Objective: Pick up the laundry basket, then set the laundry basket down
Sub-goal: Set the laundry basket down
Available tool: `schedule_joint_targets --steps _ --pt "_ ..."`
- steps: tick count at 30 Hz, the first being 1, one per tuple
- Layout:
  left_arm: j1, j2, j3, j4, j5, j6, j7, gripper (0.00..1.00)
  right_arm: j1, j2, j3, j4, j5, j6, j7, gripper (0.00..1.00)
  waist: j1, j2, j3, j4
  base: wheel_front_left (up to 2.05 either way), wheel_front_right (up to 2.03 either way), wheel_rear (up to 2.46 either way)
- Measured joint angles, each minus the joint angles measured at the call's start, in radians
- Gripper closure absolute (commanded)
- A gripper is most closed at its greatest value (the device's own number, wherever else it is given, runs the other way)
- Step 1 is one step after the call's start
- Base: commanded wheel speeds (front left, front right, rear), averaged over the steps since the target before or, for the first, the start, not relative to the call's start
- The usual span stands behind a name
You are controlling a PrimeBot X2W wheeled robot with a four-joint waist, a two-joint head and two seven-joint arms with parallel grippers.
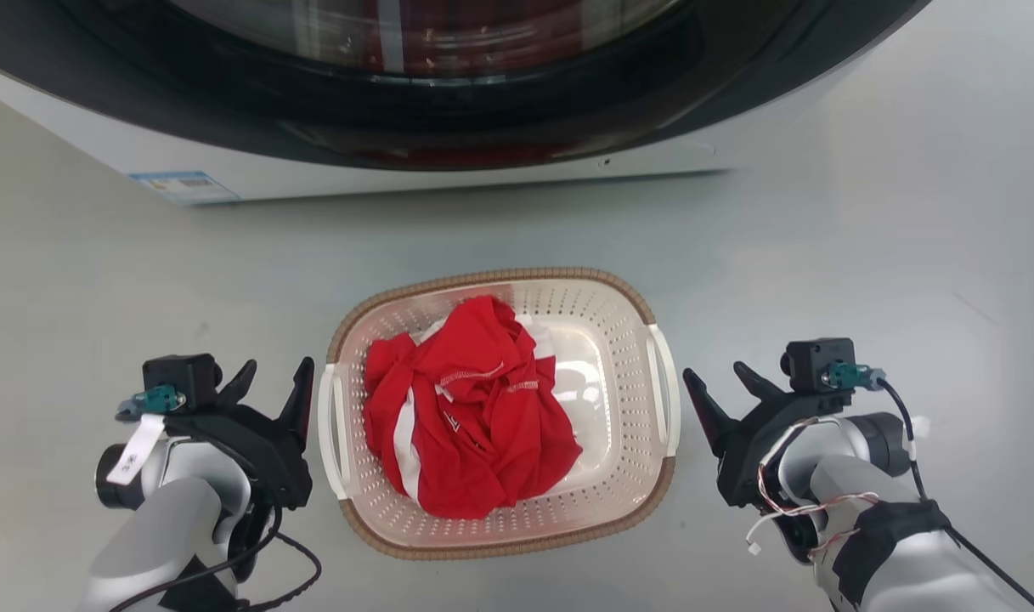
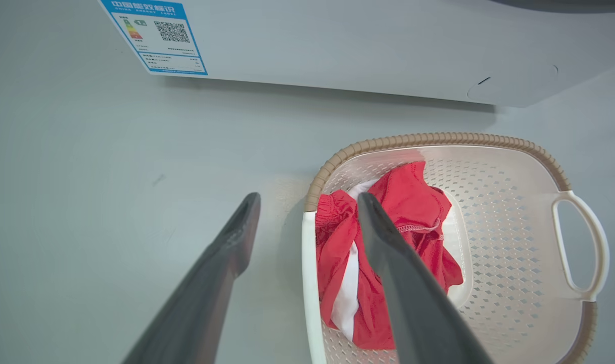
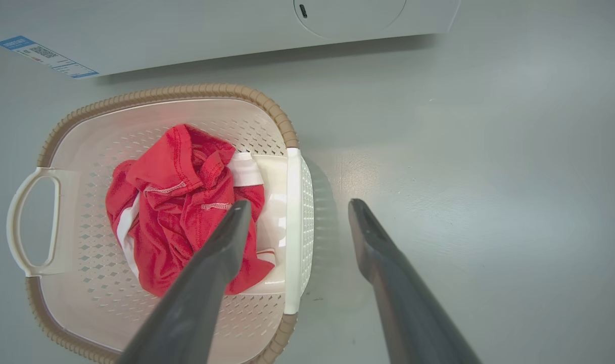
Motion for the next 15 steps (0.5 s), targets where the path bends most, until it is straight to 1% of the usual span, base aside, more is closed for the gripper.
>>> schedule_joint_targets --steps 6,12,13,15 --pt "0.048 0.015 0.007 -0.043 0.005 0.0 -0.028 0.0 0.044 -0.005 -0.013 -0.017 0.016 0.0 -0.067 0.0 0.0 0.0 -0.093 -0.001 0.0 0.0 0.0" --pt "0.083 0.032 0.02 -0.096 0.025 0.001 -0.032 0.0 0.07 -0.011 -0.02 -0.043 0.017 0.0 -0.098 0.0 0.0 0.0 -0.169 -0.002 0.0 0.0 0.0" --pt "0.091 0.036 0.023 -0.108 0.028 0.002 -0.032 0.0 0.076 -0.013 -0.021 -0.048 0.016 -0.001 -0.103 0.0 0.0 -0.0001 -0.181 -0.002 0.0 0.0 0.0" --pt "0.111 0.044 0.038 -0.142 0.034 0.019 -0.032 0.0 0.09 -0.021 -0.025 -0.06 0.011 -0.003 -0.107 0.0 0.0001 -0.0001 -0.206 -0.003 0.0 0.0 0.0"
